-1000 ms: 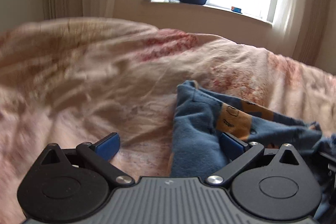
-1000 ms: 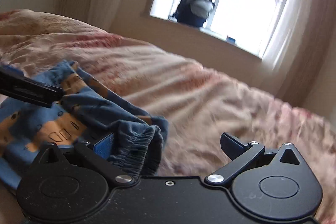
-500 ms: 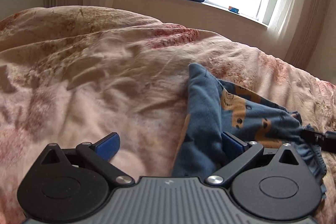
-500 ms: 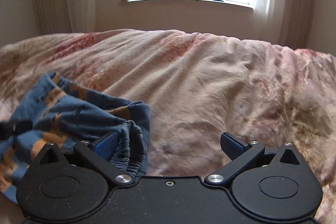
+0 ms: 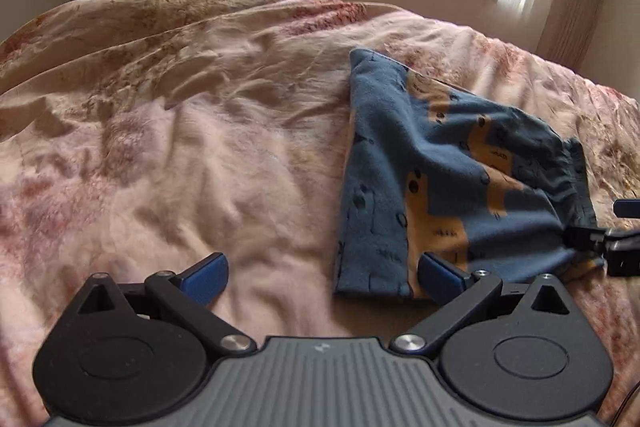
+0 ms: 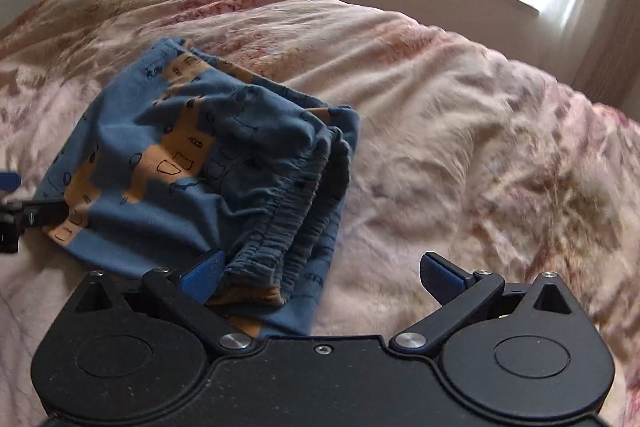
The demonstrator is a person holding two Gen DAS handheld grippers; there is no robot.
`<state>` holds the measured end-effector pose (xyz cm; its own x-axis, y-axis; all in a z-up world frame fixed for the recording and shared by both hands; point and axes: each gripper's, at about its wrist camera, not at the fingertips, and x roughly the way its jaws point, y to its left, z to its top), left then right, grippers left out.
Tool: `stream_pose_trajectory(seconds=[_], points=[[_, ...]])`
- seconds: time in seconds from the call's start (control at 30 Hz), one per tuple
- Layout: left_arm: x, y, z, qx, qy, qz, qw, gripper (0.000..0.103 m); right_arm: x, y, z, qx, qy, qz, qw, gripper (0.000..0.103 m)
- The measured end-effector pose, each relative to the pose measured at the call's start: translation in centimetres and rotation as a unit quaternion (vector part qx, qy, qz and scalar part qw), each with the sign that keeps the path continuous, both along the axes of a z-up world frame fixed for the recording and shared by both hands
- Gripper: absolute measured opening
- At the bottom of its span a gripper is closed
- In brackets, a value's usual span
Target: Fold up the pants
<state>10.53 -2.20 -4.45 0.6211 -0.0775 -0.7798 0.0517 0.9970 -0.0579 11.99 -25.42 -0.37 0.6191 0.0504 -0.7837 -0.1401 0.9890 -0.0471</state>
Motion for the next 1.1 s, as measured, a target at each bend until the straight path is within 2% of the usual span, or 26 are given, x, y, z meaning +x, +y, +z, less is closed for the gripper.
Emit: stream_pose_trajectory(seconds=[0.1, 0.2, 0.3, 0.37, 0.47, 0.57, 0.67, 0.77, 0.83, 0.97, 1.1], points=[[-0.4, 0.1, 1.5, 0.001, 0.009, 0.000, 1.0000, 0.103, -1.5, -0.4, 1.9, 0.011, -0.035, 0.000, 0.999, 0.102], [-0.7, -0.4, 2.5, -0.001, 0.007, -0.013, 0.9999, 0.103, -2.0, -0.1, 2.5, 0.005, -0.060, 0.001, 0.998, 0.102], [-0.7, -1.5, 1.6, 0.022, 0.017, -0.049, 0.9984, 0.103, -0.8, 0.4, 0.7, -0.021, -0.008, 0.015, 1.000, 0.102], [-1.2, -1.8, 0.3, 0.037, 0.012, -0.053, 0.9978, 0.103, -0.3, 0.5, -0.9, -0.033, 0.030, 0.033, 0.998, 0.102], [-1.9, -1.7, -1.1, 0.030, 0.015, -0.047, 0.9983, 0.103, -0.3, 0.1, -0.9, -0.020, 0.033, 0.048, 0.998, 0.102], [-1.9, -2.3, -0.7, 0.040, 0.018, -0.072, 0.9965, 0.103, -0.5, -0.5, 0.4, 0.011, 0.010, 0.067, 0.998, 0.102], [-1.8, -2.7, 0.4, 0.014, 0.015, -0.098, 0.9950, 0.103, -0.5, -1.2, 1.4, 0.059, -0.022, 0.081, 0.995, 0.102], [-1.8, -2.5, 0.9, -0.006, 0.004, -0.100, 0.9949, 0.103, 0.3, -1.4, 1.4, 0.091, -0.030, 0.075, 0.993, 0.102], [-1.6, -2.3, 0.8, -0.012, 0.009, -0.097, 0.9951, 0.103, 1.0, -0.8, 1.1, 0.087, -0.037, 0.080, 0.992, 0.102], [-1.1, -1.5, 0.4, -0.028, 0.022, -0.089, 0.9954, 0.103, 1.7, 0.5, 0.5, 0.048, -0.059, 0.085, 0.994, 0.102], [-0.9, -1.0, 0.6, -0.032, 0.024, -0.091, 0.9951, 0.103, 1.9, 1.0, 0.2, 0.049, -0.073, 0.090, 0.992, 0.102]])
